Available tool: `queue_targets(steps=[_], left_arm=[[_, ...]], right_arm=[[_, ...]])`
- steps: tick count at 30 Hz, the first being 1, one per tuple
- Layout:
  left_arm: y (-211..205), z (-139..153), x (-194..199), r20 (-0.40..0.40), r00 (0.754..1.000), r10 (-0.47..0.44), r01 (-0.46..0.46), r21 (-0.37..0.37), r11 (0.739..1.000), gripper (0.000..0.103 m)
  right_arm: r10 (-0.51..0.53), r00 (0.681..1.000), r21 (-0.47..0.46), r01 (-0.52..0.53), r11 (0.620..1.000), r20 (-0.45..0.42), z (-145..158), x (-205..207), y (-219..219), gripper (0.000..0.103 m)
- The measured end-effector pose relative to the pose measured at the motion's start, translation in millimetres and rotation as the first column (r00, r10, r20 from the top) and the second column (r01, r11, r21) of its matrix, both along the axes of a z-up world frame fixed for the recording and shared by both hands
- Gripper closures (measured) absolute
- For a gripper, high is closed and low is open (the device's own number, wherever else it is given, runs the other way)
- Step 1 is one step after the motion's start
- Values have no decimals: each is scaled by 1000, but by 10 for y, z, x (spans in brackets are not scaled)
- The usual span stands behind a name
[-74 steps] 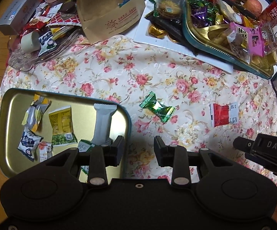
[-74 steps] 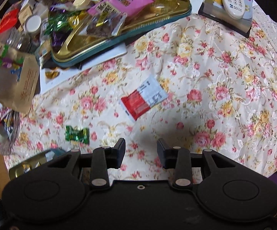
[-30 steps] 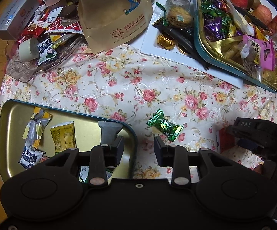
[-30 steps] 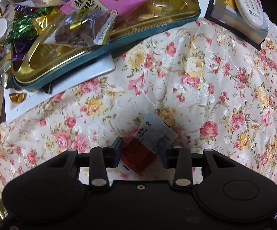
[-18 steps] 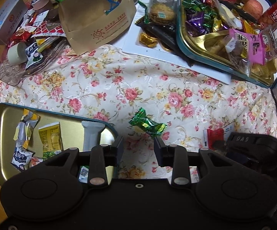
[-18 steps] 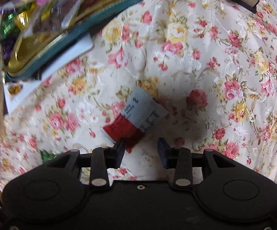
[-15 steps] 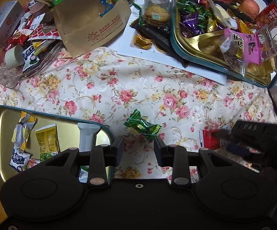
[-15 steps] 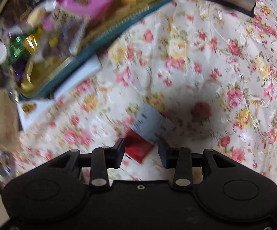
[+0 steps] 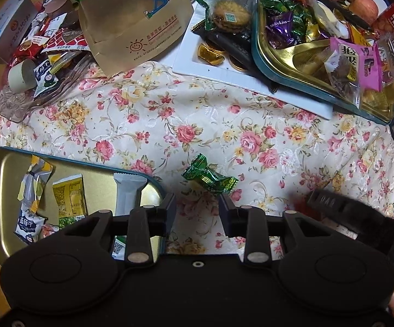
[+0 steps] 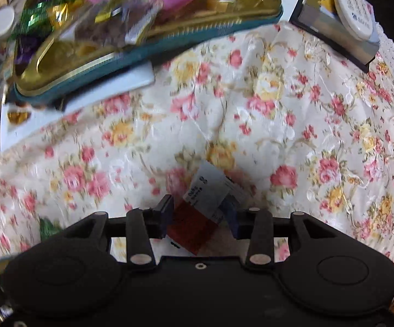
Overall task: Organize snacks
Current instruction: 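Grasp the green candy with the left tool while the right tool grasps the red-white packet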
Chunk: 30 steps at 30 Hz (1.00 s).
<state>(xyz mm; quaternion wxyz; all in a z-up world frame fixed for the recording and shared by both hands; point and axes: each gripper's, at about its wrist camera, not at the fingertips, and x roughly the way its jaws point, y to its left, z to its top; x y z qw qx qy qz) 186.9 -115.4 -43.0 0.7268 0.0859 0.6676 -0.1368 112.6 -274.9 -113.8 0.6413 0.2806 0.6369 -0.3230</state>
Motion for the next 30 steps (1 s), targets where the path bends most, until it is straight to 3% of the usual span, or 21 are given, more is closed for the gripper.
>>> queue_targets(steps=[7,13,18,22,25,30], left_arm=[[-39,52,-25,-1,1000,-5,5,-23,1000,60],[-121,66,-40,-4,1000,-3,3,-36,999,60],[-212,53,-71,0,1000,-19,19,-35,999,60],[-212,-14,-45,-14,1000,-2,1,-44,999,60],[-168,-65,2,-35,999,37,-39,-70,997,60],[-123,-138,71,-21,995,95,-96,-70,993,60]], right_arm=[[-38,997,113,45,993,-67,5,-380,-57,60],[-138,989,217,147,965,-56,41,-692,-276,57],[-167,985,239,175,955,-51,4,-749,-406,55],[-121,991,217,131,967,-56,3,-711,-356,56],[-68,997,197,76,977,-47,-28,-643,-267,65],[12,1000,142,-9,990,-18,71,-523,-151,66]])
